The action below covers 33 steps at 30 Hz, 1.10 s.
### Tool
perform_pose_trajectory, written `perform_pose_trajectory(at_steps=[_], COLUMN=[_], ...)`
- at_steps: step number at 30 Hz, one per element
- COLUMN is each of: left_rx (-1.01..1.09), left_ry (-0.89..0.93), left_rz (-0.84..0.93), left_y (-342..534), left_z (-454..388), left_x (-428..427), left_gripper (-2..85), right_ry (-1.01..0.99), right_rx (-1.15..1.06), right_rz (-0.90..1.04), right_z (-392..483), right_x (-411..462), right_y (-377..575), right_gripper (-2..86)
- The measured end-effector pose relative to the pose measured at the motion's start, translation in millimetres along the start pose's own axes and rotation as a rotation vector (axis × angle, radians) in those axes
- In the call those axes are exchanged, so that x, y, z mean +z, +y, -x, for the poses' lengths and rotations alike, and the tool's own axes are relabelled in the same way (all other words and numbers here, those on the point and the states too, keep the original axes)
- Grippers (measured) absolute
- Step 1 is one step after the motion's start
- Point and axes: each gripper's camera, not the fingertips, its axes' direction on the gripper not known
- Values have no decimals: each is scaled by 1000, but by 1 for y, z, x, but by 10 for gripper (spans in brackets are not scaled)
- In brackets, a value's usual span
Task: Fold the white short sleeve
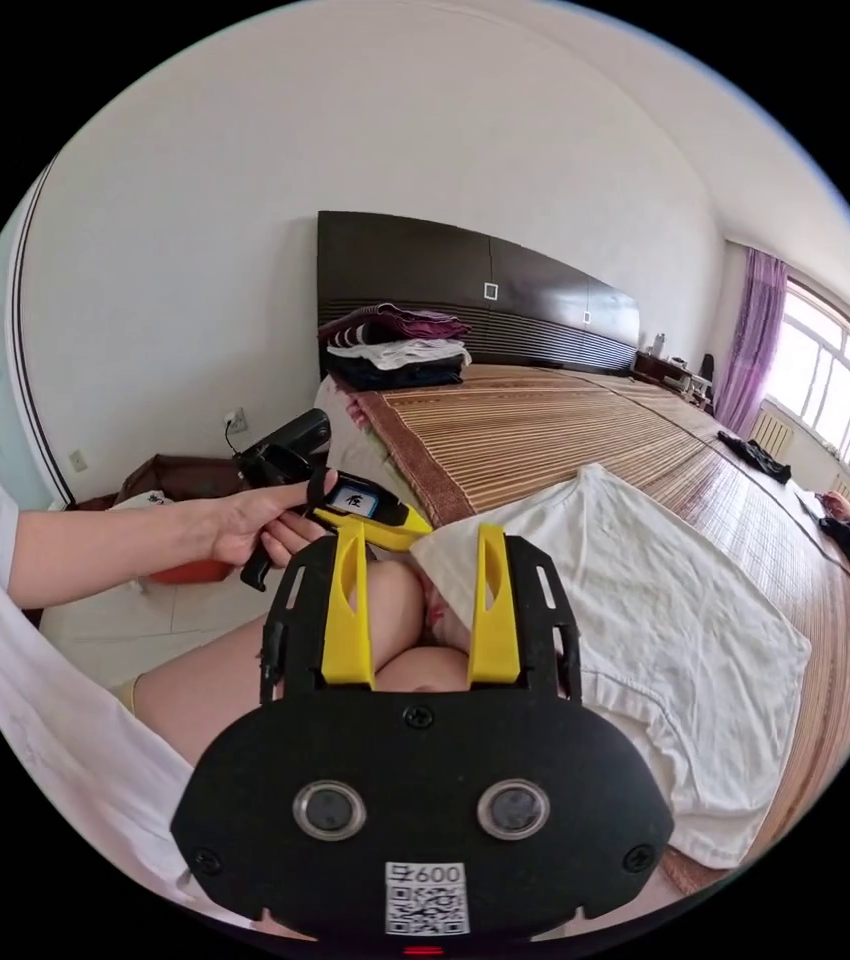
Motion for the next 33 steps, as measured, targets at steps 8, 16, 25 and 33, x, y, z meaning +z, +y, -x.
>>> perform_pose_trajectory(at_steps=[8,16,25,33], left_rx=[11,-25,15,-63], left_ry=[180,256,172,99], left_rz=[-59,-48,-70,-99], left_y=[-11,-32,-29,-77], left_z=[-7,-19,2,99], left_x=[-21,-18,-25,-28], left_gripper=[23,20,34,140], right_ry=[309,502,456,295], right_rx=[-63,35,26,79], right_rz=[69,200,340,237], right_z=[60,81,123,178], right_x=[60,120,120,27], right_y=[-21,-67,-109,-118], right_gripper=[149,145,8,-6])
